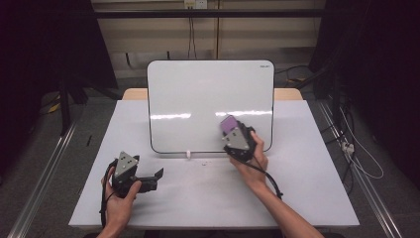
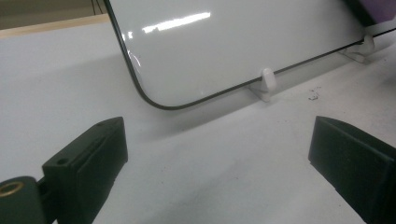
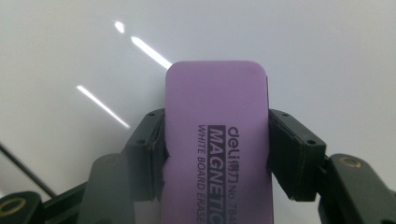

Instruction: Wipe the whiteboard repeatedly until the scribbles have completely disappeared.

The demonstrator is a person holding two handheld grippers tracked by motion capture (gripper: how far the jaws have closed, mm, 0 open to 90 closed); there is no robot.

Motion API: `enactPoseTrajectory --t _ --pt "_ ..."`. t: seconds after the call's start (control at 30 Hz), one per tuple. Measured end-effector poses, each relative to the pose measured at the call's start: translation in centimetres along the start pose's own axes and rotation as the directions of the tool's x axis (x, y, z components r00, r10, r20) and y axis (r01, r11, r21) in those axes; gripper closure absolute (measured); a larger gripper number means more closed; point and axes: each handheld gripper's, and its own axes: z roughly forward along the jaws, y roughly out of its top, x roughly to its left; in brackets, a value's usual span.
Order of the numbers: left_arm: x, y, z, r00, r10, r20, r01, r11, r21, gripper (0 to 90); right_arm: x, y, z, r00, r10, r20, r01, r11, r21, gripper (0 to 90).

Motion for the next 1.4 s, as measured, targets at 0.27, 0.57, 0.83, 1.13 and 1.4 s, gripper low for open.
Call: enactPoseTrajectory --t 0.27,0.57,0.83,1.13,1.4 --pt "-0.1 0.1 0.2 1.0000 0.003 0.000 -0.003 1.0000 0.006 4.4 -1.6 -1.2 -0.5 0.9965 0.043 0.072 -0.044 0.999 0.021 41.5" --pt "0.0 0.0 0.3 1.0000 0.000 0.004 0.000 1.0000 0.007 4.5 5.0 2.6 1.2 0.9992 0.013 -0.037 -0.015 0.999 -0.050 41.4" --pt "0.1 0.1 0.2 0.9999 0.002 0.015 -0.002 1.0000 0.000 4.5 8.4 4.5 2.0 0.9934 -0.038 -0.108 0.030 0.996 -0.082 41.4" --pt "-0.1 0.1 0.1 1.0000 -0.003 0.004 0.003 1.0000 -0.001 4.5 1.1 -0.1 0.1 0.9988 0.048 -0.012 -0.049 0.999 -0.022 41.5" --pt "0.0 0.0 0.1 1.0000 -0.003 0.001 0.003 1.0000 0.004 4.5 -2.6 -2.8 -1.3 0.9832 0.181 -0.021 -0.181 0.983 -0.005 41.5"
